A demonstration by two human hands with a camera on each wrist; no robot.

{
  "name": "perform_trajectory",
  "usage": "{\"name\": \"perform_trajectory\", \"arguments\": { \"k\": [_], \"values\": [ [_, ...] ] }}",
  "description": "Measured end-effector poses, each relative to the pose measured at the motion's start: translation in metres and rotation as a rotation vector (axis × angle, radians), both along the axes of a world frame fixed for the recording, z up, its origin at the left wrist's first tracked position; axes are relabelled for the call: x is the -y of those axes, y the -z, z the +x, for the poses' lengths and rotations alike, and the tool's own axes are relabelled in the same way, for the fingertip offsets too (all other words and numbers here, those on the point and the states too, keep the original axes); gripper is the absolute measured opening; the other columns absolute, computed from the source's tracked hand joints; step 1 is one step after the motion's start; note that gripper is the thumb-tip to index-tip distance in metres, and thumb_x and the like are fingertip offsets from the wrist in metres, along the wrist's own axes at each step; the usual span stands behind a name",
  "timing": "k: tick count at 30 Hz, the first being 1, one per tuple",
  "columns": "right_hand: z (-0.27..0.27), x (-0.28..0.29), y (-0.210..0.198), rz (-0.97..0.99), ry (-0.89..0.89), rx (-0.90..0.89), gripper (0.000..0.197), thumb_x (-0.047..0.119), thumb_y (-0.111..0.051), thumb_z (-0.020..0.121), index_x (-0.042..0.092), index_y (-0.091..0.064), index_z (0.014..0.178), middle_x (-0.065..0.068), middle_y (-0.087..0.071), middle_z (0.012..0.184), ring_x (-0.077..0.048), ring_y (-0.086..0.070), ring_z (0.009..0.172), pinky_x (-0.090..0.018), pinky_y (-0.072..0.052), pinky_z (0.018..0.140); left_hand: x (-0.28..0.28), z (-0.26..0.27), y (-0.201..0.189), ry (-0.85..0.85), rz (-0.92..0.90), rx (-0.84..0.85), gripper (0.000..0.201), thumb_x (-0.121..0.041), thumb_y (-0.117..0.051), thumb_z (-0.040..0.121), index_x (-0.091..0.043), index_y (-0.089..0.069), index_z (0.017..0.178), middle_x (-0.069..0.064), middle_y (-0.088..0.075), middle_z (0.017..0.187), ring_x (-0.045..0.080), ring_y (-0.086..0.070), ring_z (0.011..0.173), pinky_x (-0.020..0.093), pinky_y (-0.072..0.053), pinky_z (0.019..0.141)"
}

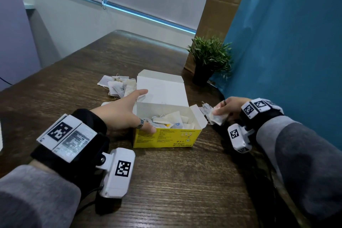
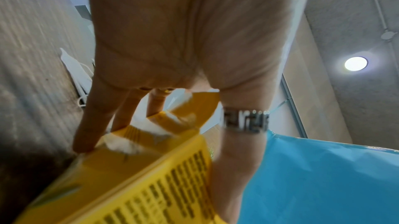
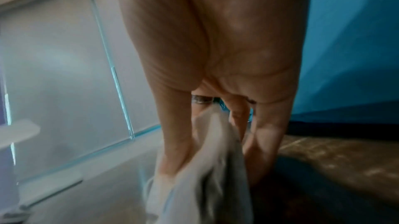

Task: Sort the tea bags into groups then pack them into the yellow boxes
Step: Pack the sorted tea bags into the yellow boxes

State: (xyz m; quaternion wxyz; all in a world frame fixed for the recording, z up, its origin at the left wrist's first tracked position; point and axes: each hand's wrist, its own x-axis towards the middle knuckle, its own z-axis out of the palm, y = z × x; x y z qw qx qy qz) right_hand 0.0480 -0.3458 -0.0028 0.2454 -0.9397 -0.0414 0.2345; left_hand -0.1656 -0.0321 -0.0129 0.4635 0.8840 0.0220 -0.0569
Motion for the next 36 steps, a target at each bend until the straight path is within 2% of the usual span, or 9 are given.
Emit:
{"name": "perform_trajectory", "arguments": {
  "k": [5,9,13,16,20,24,26,30,36],
  "values": [
    [-0.007,-0.007,0.014,-0.044,-0.020,0.012,0.018,0.024,-0.075,0.076,0.019,-0.059,0.076,0.002,-0.060,0.071,-0.011,-0.051,0.063,-0.022,-0.041,0.059,-0.001,0.002,0.002,0.019,0.009,0.009,0.109,-0.029,-0.084,0.062,-0.039,-0.015,0.146,-0.007,-0.024,0.152,0.014,-0.031,0.134,0.021,-0.029,0.093],
    [-0.020,-0.012,0.011,-0.157,-0.054,0.238,0.019,0.025,-0.078,0.075,0.022,-0.060,0.071,0.007,-0.061,0.068,-0.008,-0.053,0.066,-0.019,-0.041,0.065,-0.002,0.003,0.003,0.025,-0.006,0.010,0.109,-0.028,-0.085,0.061,-0.039,-0.017,0.145,-0.008,-0.025,0.152,0.015,-0.033,0.133,0.023,-0.032,0.095],
    [-0.047,-0.021,-0.031,-0.205,-0.072,0.550,0.016,0.022,-0.078,0.074,0.019,-0.063,0.072,0.009,-0.054,0.060,-0.005,-0.046,0.057,-0.012,-0.032,0.047,-0.002,0.004,0.004,0.021,0.005,0.019,0.109,-0.029,-0.085,0.061,-0.039,-0.016,0.145,-0.007,-0.025,0.152,0.015,-0.031,0.134,0.022,-0.030,0.093],
    [-0.071,-0.039,-0.068,-0.047,-0.153,0.677,0.016,0.024,-0.079,0.073,0.017,-0.064,0.074,0.006,-0.057,0.061,-0.006,-0.046,0.056,-0.018,-0.035,0.052,-0.002,0.005,0.005,0.026,-0.013,0.026,0.110,-0.028,-0.085,0.060,-0.038,-0.016,0.145,-0.008,-0.024,0.153,0.015,-0.029,0.136,0.022,-0.030,0.096],
    [-0.106,-0.090,-0.081,0.383,-0.293,0.556,0.015,0.009,-0.076,0.074,0.014,-0.062,0.073,0.004,-0.064,0.065,-0.006,-0.055,0.058,-0.018,-0.045,0.058,-0.002,0.006,0.008,0.018,-0.023,0.023,0.112,-0.029,-0.087,0.058,-0.039,-0.017,0.144,-0.006,-0.025,0.153,0.017,-0.032,0.135,0.027,-0.032,0.104],
    [-0.126,-0.142,-0.049,0.634,-0.299,0.195,0.017,-0.001,-0.069,0.078,0.010,-0.055,0.076,0.003,-0.060,0.058,-0.002,-0.057,0.045,-0.014,-0.045,0.042,-0.003,0.005,0.007,0.030,-0.047,0.029,0.113,-0.029,-0.089,0.056,-0.037,-0.019,0.144,-0.008,-0.034,0.145,0.014,-0.038,0.127,0.025,-0.035,0.097],
    [-0.128,-0.154,-0.030,0.560,-0.284,0.113,0.019,0.003,-0.070,0.079,0.011,-0.054,0.077,-0.001,-0.057,0.065,-0.007,-0.056,0.048,-0.018,-0.047,0.043,-0.003,0.004,0.007,0.024,-0.034,0.036,0.111,-0.026,-0.087,0.059,-0.036,-0.017,0.146,-0.007,-0.032,0.146,0.013,-0.035,0.128,0.022,-0.031,0.093],
    [-0.125,-0.155,-0.012,0.321,-0.299,0.158,0.023,0.015,-0.074,0.078,0.013,-0.052,0.078,-0.004,-0.060,0.062,-0.017,-0.055,0.049,-0.030,-0.051,0.048,-0.003,0.004,0.006,0.022,-0.025,0.038,0.111,-0.026,-0.086,0.060,-0.037,-0.016,0.146,-0.007,-0.024,0.153,0.015,-0.028,0.136,0.021,-0.027,0.095],
    [-0.118,-0.129,-0.027,0.305,-0.235,0.251,0.021,0.016,-0.073,0.080,0.015,-0.053,0.075,0.007,-0.056,0.045,-0.002,-0.049,0.034,-0.018,-0.039,0.034,-0.003,0.004,0.006,0.023,-0.009,0.036,0.111,-0.028,-0.086,0.060,-0.039,-0.016,0.145,-0.007,-0.022,0.153,0.016,-0.028,0.137,0.025,-0.030,0.100]
  ]
}}
